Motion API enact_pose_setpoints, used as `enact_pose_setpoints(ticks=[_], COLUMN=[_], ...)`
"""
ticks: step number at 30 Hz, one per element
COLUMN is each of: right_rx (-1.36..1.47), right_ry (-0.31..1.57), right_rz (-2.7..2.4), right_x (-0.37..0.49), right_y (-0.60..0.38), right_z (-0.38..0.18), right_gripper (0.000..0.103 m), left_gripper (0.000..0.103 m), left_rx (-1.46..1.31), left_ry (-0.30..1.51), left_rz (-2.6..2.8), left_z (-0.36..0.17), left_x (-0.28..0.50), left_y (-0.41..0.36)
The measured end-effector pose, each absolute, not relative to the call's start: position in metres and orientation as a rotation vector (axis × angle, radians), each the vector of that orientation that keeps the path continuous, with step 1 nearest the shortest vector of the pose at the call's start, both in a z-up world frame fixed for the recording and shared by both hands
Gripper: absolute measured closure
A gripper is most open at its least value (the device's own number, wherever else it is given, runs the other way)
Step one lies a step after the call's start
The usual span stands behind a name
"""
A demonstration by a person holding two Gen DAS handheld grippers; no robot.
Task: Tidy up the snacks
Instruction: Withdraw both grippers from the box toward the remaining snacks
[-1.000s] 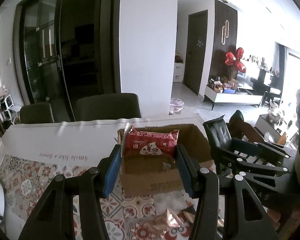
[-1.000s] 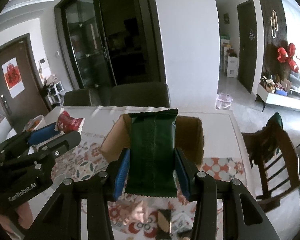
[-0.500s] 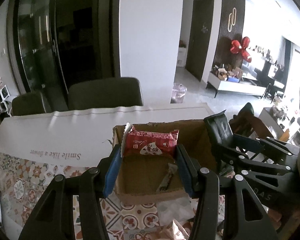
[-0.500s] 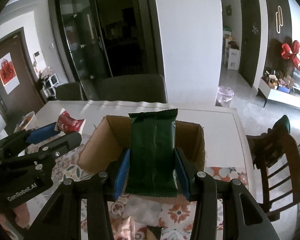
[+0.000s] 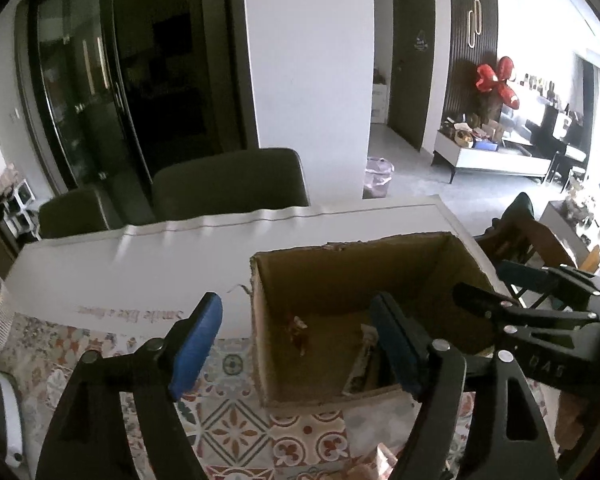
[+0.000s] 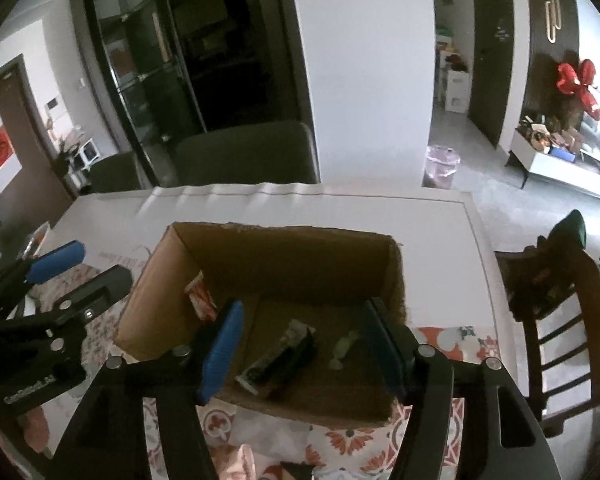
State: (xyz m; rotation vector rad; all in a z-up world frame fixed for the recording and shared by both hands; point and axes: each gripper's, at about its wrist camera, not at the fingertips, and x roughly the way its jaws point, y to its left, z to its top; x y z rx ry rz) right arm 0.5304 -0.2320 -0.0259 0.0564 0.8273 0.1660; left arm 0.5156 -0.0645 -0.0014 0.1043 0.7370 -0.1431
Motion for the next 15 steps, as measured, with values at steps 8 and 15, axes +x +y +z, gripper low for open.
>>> enact_pose_setpoints(ticks=[8,15], right_rx=[0.047,0.027], right_ry=[0.758,0.694], right_rz=[0.144,0.132], right_x=[0.492,0.455], right_y=[-0.23,-0.231], right_z=[-0.004,0.012], right_gripper=[0.04,0.04], left_gripper=[0.024,0.021], left_rx=[0.134,0.186], left_ry=[0.672,0.609], left_rz=[-0.191,-0.23], left_z=[0.02,0.034], left_x=[0.475,0.44], left_y=[-0.062,-0.063])
